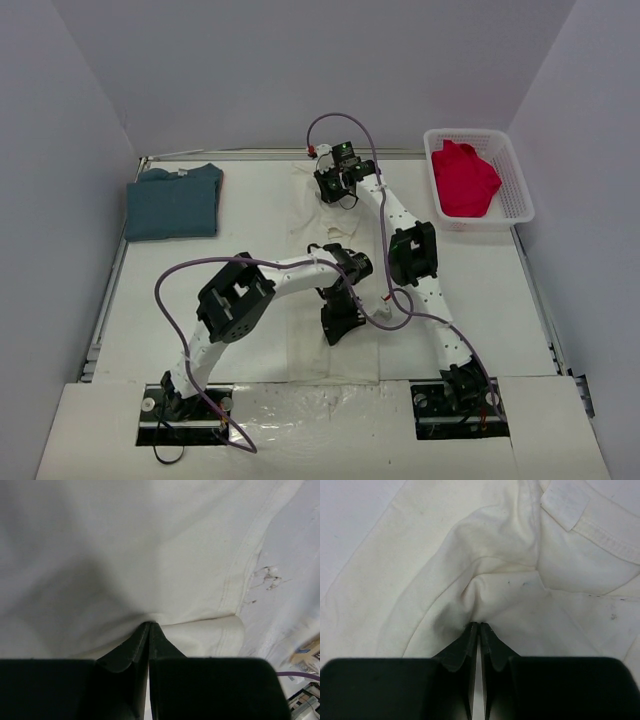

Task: Fold and stack the t-shirts
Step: Rotate the tshirt 90 degrees

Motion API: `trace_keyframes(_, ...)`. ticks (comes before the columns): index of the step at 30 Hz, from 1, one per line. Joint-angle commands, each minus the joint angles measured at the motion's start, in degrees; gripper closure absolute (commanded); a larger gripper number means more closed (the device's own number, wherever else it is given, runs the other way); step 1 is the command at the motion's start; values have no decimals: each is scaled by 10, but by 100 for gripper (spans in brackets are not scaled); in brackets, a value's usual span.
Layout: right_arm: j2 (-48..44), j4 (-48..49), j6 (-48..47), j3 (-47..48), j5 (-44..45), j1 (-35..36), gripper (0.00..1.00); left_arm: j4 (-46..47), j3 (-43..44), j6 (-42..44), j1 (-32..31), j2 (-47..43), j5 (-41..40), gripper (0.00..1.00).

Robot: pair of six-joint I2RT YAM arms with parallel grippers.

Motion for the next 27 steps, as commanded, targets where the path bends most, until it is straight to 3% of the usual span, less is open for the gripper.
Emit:
trace_keyframes(1, -18, -15, -15, -1, 11, 15, 97, 33, 65, 18, -17, -4, -17, 98)
trace_keyframes(6, -90, -12, -34, -27, 48, 22, 100, -16, 138, 26, -24, -71, -18, 98)
trace_keyframes(7, -120, -11, -38, -35, 54, 23, 92, -14, 142, 24, -25, -88, -21, 98)
trace_keyframes(9, -152, -11, -46, -64, 59, 23, 90, -11, 151, 26, -25, -138, -23, 98)
trace_keyframes(12, -219, -9, -67, -122, 66, 22, 75, -11, 146, 40, -25, -206, -24, 98)
trace_keyframes(13, -249, -9, -71, -137, 76, 21, 65, -10, 139, 44, -24, -239, -29, 98)
trace_keyframes(16, -306, -10, -88, -213, 99, 14, 61, -10, 96, 57, -5, -278, -52, 98)
trace_keyframes(18, -345, -11, -102, -260, 107, 1, 63, 2, 39, 64, 41, -313, -47, 98)
trace_keyframes(20, -367, -26, -109, -315, 98, -13, 76, 8, 0, 77, 86, -349, -26, 98)
trace_keyframes(22, -387, -82, -126, -335, 50, -21, 95, 26, -56, 96, 195, -387, 12, 98)
trace_keyframes(23, -387, -110, -133, -333, 35, -21, 99, 26, -74, 101, 196, -402, 22, 98)
trace_keyframes(27, -368, -223, -162, -322, 2, 14, 100, 98, -166, 96, 362, -485, 47, 98)
